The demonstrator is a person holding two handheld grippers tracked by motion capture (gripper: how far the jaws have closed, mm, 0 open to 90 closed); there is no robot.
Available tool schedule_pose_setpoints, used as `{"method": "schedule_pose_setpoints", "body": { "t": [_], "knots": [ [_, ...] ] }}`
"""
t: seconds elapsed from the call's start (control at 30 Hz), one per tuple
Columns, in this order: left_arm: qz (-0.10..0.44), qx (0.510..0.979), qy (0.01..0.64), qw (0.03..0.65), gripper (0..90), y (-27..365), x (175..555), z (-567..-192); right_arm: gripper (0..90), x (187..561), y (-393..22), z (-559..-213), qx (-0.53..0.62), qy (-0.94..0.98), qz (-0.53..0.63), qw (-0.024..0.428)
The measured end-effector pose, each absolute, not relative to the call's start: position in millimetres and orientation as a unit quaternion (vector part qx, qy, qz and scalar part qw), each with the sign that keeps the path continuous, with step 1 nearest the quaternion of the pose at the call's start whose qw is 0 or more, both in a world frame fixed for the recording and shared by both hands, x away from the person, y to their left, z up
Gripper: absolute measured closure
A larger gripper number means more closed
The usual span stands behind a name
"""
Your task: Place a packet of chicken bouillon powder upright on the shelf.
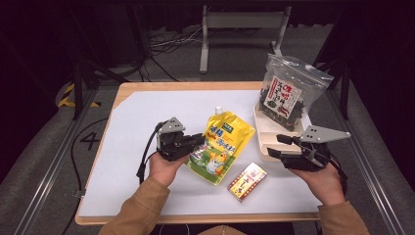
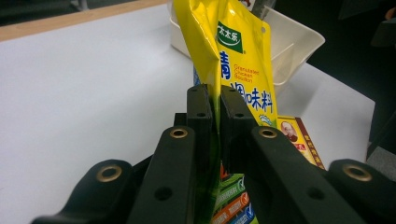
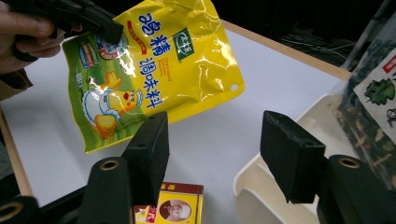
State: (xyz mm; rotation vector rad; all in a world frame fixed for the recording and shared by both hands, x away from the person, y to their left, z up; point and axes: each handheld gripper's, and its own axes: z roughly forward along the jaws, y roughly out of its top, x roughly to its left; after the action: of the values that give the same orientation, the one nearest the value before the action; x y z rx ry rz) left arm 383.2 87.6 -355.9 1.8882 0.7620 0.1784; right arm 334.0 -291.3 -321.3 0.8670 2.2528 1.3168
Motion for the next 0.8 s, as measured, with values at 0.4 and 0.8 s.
{"method": "schedule_pose_setpoints", "body": {
  "t": [0.4,0.8],
  "knots": [
    [0.09,0.769,0.284,0.565,85.5,95,360,-342,40.7,348,-274,-335,0.317,0.793,0.502,0.134],
    [0.079,0.764,0.269,0.582,85.4,95,349,-339,38.9,353,-258,-341,0.308,0.793,0.517,0.098]
  ]
}}
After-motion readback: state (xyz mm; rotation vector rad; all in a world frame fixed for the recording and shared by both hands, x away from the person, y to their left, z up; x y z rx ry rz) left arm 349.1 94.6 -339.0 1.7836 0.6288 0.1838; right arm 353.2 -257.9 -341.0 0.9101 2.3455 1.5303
